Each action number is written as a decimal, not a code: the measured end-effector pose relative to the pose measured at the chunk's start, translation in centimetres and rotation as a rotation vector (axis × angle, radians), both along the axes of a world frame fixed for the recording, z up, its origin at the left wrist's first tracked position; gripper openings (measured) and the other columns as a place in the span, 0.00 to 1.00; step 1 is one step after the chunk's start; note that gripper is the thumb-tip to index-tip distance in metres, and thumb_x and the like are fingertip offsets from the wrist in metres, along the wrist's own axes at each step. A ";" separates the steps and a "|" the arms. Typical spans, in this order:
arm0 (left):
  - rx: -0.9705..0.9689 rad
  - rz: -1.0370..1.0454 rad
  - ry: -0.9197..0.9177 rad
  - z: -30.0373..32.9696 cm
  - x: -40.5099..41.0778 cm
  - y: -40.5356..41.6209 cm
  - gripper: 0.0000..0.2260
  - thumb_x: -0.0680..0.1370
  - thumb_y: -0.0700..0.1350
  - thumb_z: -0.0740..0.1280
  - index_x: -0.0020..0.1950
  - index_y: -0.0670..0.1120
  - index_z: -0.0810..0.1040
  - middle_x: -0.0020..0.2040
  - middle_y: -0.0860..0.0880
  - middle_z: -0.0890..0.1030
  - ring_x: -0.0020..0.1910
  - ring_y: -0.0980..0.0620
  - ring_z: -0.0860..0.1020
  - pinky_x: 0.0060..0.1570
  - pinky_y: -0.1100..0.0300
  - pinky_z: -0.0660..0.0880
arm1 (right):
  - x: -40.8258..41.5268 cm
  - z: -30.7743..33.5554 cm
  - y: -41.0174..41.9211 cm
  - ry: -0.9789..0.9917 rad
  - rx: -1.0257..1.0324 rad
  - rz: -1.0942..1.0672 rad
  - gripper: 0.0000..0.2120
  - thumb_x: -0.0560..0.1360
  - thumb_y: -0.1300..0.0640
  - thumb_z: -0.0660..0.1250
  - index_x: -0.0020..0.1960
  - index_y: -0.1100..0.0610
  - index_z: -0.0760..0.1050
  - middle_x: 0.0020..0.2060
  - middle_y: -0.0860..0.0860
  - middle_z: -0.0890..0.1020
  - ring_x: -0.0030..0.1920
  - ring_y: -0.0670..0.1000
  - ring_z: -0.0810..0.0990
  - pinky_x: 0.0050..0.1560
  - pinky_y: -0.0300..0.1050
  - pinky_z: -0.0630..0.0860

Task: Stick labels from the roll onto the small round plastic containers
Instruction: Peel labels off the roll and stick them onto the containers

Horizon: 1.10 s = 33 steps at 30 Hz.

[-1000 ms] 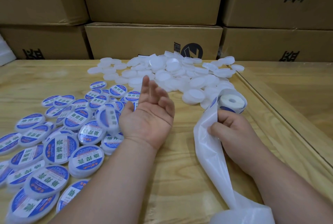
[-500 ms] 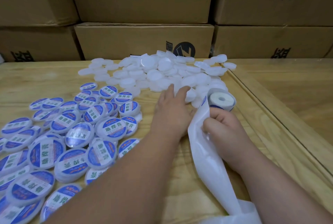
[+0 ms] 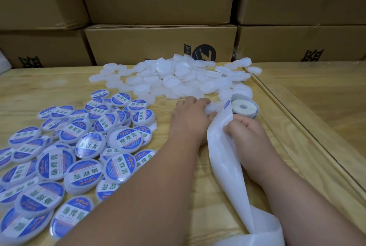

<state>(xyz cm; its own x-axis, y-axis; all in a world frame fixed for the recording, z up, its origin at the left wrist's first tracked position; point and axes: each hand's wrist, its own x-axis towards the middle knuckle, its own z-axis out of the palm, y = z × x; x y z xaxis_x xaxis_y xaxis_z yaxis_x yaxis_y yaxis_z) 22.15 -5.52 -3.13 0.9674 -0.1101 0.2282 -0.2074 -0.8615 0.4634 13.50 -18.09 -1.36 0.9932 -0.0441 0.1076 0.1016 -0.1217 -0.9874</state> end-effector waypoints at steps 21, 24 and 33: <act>-0.385 0.074 0.031 0.6 -8.4 2.7 0.31 0.74 0.50 0.69 0.76 0.57 0.63 0.70 0.51 0.67 0.69 0.48 0.69 0.67 0.53 0.67 | -3.2 2.6 -1.0 0.203 -0.536 0.329 0.14 0.62 0.53 0.61 0.33 0.63 0.62 0.30 0.54 0.65 0.31 0.52 0.63 0.36 0.51 0.59; -0.312 0.044 0.022 0.3 -8.0 2.5 0.31 0.75 0.49 0.68 0.77 0.55 0.64 0.71 0.50 0.68 0.71 0.46 0.68 0.69 0.54 0.65 | -4.4 2.7 -1.3 0.271 -0.571 0.419 0.21 0.58 0.47 0.62 0.37 0.67 0.67 0.31 0.56 0.70 0.33 0.53 0.67 0.37 0.51 0.63; -0.431 0.042 -0.102 0.6 -8.9 2.4 0.26 0.75 0.53 0.68 0.73 0.58 0.69 0.71 0.54 0.67 0.74 0.49 0.63 0.74 0.51 0.61 | -4.7 2.5 -0.7 0.296 -0.550 0.469 0.12 0.67 0.54 0.63 0.39 0.64 0.72 0.30 0.51 0.72 0.30 0.49 0.68 0.32 0.44 0.64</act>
